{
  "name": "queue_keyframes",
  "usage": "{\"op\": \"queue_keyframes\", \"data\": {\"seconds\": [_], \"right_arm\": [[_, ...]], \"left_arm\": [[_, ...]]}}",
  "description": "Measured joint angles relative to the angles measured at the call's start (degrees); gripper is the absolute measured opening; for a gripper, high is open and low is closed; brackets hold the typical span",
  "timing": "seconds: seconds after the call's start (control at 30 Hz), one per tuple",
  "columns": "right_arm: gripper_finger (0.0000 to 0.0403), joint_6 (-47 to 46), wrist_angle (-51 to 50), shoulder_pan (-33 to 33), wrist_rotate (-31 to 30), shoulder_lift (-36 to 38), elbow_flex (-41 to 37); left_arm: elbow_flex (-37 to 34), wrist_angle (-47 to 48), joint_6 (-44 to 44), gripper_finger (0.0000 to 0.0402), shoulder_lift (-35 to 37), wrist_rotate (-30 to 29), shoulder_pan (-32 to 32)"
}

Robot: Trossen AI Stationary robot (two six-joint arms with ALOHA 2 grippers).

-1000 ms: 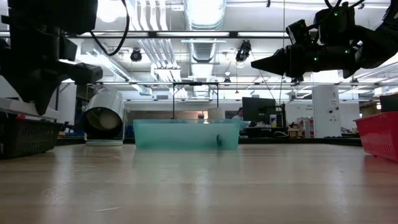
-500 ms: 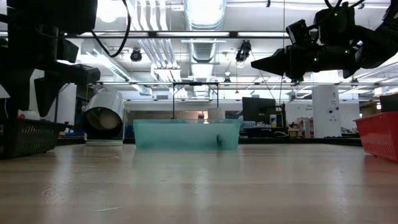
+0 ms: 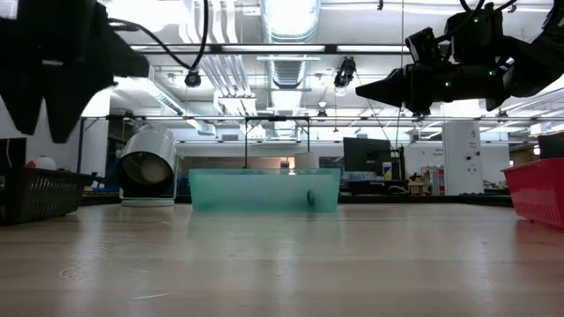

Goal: Pick and place items into bin
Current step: Put the black charger adapter into the red bin

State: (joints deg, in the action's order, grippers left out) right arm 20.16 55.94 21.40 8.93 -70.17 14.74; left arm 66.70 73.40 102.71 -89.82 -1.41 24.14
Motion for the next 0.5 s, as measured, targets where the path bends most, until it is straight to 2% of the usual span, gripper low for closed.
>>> {"op": "queue_keyframes", "data": {"seconds": [0.27, 0.5], "right_arm": [[0.0066, 0.01, 0.04, 0.00, 0.00, 0.02, 0.00], [0.0066, 0.00, 0.06, 0.00, 0.02, 0.02, 0.02]], "left_arm": [[0.41, -13.12, 1.49, 0.0185, -0.01, 20.50, 0.29], [0.39, -14.09, 10.58, 0.0185, -0.09, 28.33, 4.76]]}}
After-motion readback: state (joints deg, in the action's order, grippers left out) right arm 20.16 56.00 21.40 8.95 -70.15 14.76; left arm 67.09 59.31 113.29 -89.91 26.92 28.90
